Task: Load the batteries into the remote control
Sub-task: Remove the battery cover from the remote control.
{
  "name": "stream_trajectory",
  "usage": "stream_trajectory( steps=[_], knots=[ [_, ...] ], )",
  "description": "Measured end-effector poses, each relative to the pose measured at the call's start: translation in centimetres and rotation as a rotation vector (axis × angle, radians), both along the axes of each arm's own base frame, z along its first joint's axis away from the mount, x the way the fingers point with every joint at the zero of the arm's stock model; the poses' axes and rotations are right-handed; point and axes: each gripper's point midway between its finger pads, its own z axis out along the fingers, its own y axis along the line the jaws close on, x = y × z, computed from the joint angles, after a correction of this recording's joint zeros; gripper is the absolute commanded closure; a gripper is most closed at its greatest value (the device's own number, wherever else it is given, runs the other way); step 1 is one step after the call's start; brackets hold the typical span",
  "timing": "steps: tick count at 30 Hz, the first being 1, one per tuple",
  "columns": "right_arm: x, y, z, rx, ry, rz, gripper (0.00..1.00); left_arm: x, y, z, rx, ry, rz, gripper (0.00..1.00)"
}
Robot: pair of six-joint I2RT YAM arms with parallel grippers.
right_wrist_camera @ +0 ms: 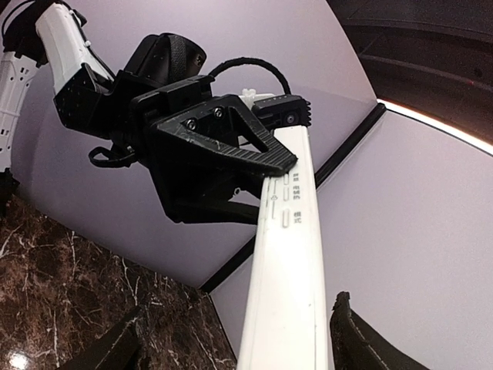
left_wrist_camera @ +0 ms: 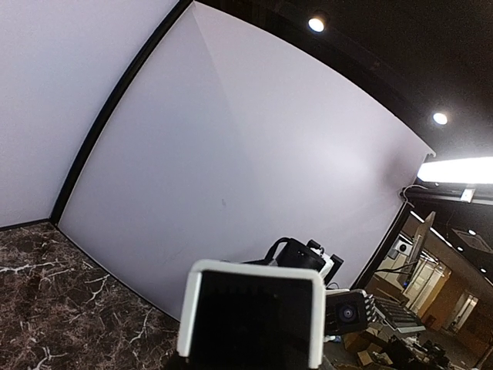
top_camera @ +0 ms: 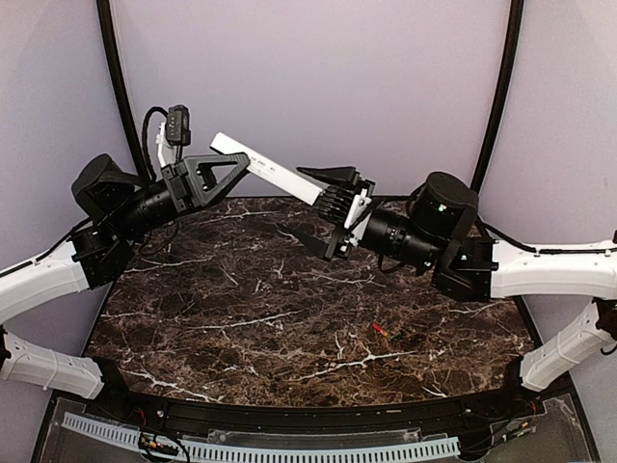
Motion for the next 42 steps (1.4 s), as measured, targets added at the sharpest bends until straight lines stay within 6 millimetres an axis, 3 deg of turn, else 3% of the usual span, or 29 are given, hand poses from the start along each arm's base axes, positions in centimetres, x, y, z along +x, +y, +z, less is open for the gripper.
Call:
stream_trajectory(
  steps=[7, 9, 13, 18, 22, 27, 30, 35, 42],
  knots=[
    [0.3, -3.5, 0.3, -0.029, 0.038, -0.089, 0.23, 0.0, 0.0, 0.0, 0.017, -0.021, 0.011, 1.0],
    [0.4, -4.3, 0.7, -0.024, 0.039, -0.111, 0.29, 0.0, 0.0, 0.1, 0.019, -0.023, 0.013, 1.0],
    [0.6, -5.5, 1.2, -0.035, 0.031, -0.156, 0.51, 0.0, 0.0, 0.1, 0.021, -0.028, 0.013, 1.0],
    [0.9, -5.3, 0.0, -0.085, 0.031, -0.173, 0.57, 0.0, 0.0, 0.1, 0.024, -0.028, 0.012, 1.0],
    [1.1, -4.8, -0.9, -0.122, 0.027, -0.17, 0.38, 0.0, 0.0, 0.1, 0.025, -0.027, 0.011, 1.0],
    [0.7, -4.0, -0.7, -0.143, 0.002, -0.133, 0.38, 0.0, -0.1, 0.0, 0.027, -0.024, 0.01, 1.0],
    [0.5, -3.3, -0.6, -0.141, -0.01, -0.108, 0.42, 0.1, -0.2, -0.2, 0.028, -0.019, 0.008, 1.0],
    [0.5, -2.0, -1.4, -0.149, -0.019, -0.08, 0.59, 0.2, -0.4, -0.5, 0.035, -0.007, -0.002, 1.0],
    [1.0, -2.2, -0.4, -0.104, -0.027, -0.102, 0.78, 0.2, -0.3, -0.5, 0.033, 0.001, -0.001, 1.0]
  ],
)
